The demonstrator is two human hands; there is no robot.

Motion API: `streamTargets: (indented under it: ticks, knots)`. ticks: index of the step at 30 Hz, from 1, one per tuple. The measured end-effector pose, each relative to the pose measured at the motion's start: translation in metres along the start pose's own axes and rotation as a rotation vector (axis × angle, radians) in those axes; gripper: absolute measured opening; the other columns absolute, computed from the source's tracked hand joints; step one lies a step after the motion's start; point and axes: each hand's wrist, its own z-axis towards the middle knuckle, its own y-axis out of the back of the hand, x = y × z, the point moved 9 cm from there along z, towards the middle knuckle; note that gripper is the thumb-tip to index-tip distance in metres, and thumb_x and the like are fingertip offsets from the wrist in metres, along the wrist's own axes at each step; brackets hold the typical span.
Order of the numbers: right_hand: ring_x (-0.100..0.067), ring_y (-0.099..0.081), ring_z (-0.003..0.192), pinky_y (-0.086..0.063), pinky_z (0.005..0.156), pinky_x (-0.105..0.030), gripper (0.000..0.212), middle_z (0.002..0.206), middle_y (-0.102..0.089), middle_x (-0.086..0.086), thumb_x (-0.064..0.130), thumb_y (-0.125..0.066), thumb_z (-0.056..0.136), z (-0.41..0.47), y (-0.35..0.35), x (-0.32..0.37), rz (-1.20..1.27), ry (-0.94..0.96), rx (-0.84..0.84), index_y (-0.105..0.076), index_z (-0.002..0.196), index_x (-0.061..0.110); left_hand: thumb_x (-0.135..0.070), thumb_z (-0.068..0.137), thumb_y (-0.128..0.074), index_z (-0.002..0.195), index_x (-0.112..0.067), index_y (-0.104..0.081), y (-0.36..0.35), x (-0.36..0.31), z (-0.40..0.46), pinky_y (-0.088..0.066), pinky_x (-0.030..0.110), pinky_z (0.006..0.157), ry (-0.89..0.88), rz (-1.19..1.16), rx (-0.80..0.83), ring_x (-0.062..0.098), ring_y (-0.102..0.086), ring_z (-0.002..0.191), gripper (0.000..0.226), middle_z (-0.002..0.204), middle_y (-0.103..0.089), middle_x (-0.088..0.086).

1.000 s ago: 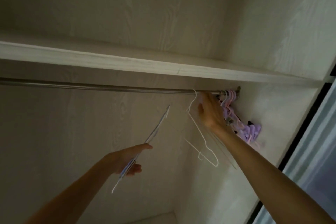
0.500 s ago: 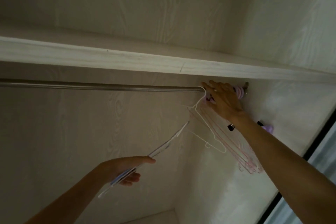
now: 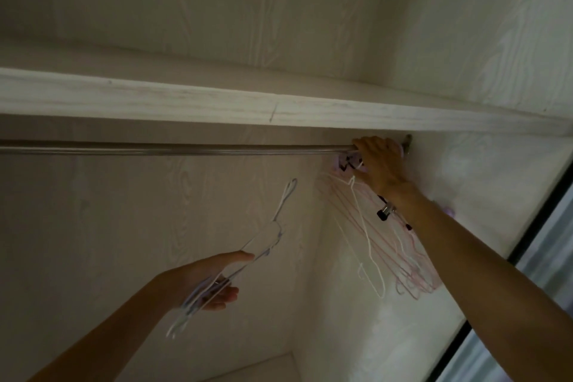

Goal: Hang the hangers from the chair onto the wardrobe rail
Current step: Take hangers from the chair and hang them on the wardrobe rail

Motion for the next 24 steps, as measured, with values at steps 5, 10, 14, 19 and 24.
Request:
streamTargets:
  ticks: [5, 10, 14, 19, 24]
  knots:
    - [-0.034, -0.059, 0.105, -0.045, 0.089, -0.041, 0.036, 0.114, -0.063, -0.017, 0.025, -0.058, 0.086, -0.034, 0.041, 0.035, 0.182, -0.020, -0.335, -0.060, 0.116, 0.004, -0.059, 0.062, -0.074, 0.106, -0.001, -0.063, -0.008, 0.006, 0.000, -0.053, 0.028, 0.070, -0.044, -0.123, 0.032, 0.019, -0.070, 0.084, 0.074, 0.098, -0.072, 0.009]
    - [-0.013, -0.061, 0.090, -0.049, 0.084, -0.029, 0.046, 0.096, -0.063, 0.003, 0.059, -0.050, 0.085, -0.125, -0.034, 0.148, 0.998, -0.229, 0.473, -0.060, 0.102, 0.018, -0.058, 0.043, -0.074, 0.123, -0.007, -0.050, -0.041, 0.021, -0.019, -0.052, 0.029, 0.076, -0.139, -0.263, 0.126, 0.021, -0.065, 0.099, 0.098, 0.117, -0.062, 0.009]
    - [-0.013, -0.061, 0.105, -0.044, 0.096, -0.032, 0.076, 0.119, -0.061, 0.001, 0.069, -0.049, 0.079, -0.174, -0.067, 0.214, 1.427, -0.368, 0.819, -0.035, 0.136, 0.019, -0.061, 0.048, -0.073, 0.117, -0.015, -0.050, -0.067, 0.038, -0.030, -0.050, 0.025, 0.068, -0.170, -0.099, 0.027, 0.016, -0.062, 0.089, 0.086, 0.106, -0.057, 0.002]
    - [-0.009, -0.040, 0.041, -0.042, 0.047, -0.021, 0.019, 0.058, -0.043, -0.001, 0.018, -0.036, 0.101, -0.194, -0.062, 0.223, 1.961, -0.829, 0.519, -0.051, 0.093, 0.009, -0.061, 0.053, -0.078, 0.093, -0.008, -0.052, -0.081, 0.063, -0.028, -0.054, 0.032, 0.081, -0.161, -0.015, -0.169, 0.014, -0.062, 0.083, 0.072, 0.084, -0.058, 0.000]
    - [-0.003, -0.024, 0.029, -0.021, 0.030, -0.015, 0.032, 0.040, -0.029, 0.008, 0.019, -0.027, 0.103, -0.210, -0.055, 0.227, 2.093, -0.830, 0.581, -0.048, 0.079, 0.013, -0.058, 0.077, -0.064, 0.148, -0.003, -0.011, -0.073, 0.053, -0.051, -0.032, 0.035, 0.110, -0.278, 0.196, -0.185, 0.029, -0.032, 0.139, 0.105, 0.153, -0.025, 0.014]
